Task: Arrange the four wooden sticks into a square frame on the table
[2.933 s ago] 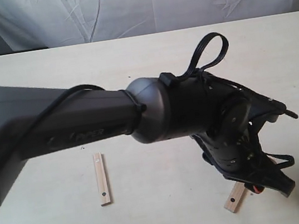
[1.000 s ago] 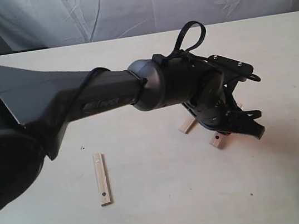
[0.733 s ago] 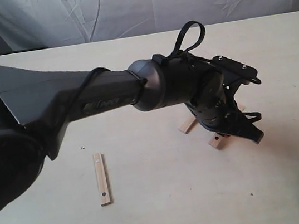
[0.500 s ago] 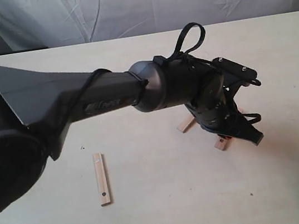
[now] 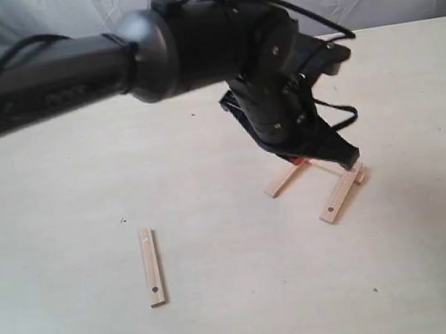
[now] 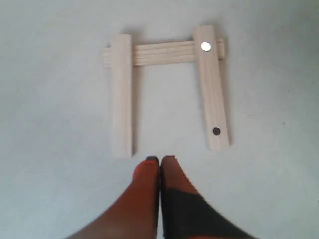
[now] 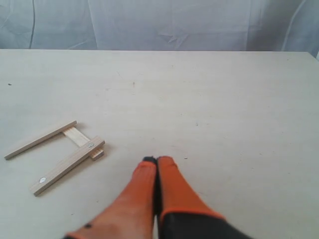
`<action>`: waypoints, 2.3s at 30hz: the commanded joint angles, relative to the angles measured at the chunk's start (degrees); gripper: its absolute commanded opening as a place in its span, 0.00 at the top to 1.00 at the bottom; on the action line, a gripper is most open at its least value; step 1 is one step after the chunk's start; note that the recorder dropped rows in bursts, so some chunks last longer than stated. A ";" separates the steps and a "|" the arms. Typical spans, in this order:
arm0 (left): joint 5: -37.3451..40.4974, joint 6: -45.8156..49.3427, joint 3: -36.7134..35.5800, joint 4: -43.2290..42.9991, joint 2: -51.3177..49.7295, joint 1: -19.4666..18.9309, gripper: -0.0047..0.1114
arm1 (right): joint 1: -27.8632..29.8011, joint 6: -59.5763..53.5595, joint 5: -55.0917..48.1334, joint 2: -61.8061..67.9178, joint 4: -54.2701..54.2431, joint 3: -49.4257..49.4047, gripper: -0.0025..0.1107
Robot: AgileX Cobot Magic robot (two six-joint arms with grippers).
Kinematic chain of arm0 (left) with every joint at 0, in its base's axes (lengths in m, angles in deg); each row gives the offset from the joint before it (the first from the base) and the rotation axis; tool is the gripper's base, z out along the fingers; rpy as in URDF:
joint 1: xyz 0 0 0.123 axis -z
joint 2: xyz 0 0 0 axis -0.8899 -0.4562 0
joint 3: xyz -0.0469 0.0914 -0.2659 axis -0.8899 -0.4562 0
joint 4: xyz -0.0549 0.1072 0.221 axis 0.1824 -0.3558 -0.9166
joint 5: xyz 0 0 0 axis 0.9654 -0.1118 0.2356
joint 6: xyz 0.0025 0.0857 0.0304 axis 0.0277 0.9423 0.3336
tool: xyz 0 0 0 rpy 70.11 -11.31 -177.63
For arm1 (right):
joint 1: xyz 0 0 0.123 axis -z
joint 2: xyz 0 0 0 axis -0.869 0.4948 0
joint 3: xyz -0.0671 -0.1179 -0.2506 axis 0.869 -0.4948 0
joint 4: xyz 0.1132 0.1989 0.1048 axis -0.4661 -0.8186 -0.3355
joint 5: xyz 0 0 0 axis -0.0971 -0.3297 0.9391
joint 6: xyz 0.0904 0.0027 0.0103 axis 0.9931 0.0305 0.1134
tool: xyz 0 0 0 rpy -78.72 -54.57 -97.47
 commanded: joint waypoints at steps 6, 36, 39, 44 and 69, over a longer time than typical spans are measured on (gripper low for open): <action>2.29 -0.46 -8.06 -1.12 12.26 -5.45 0.96 | 0.35 -0.05 0.68 -0.35 0.41 -0.06 0.98; -19.78 -17.47 -50.76 -9.66 34.53 -13.22 0.96 | 0.35 -0.05 18.43 -0.35 0.43 -0.06 0.98; -20.00 -17.47 -52.62 -10.11 35.81 -14.39 0.96 | 0.35 -0.05 22.69 -0.35 0.43 -0.06 0.98; -20.00 -17.23 -57.21 -10.11 40.87 -18.94 0.96 | 0.35 -0.05 25.78 -0.35 0.43 -0.06 0.98; -7.41 -17.03 -64.25 -11.41 69.06 -25.03 0.96 | -0.14 -5.20 -14.19 42.32 -25.76 30.60 0.99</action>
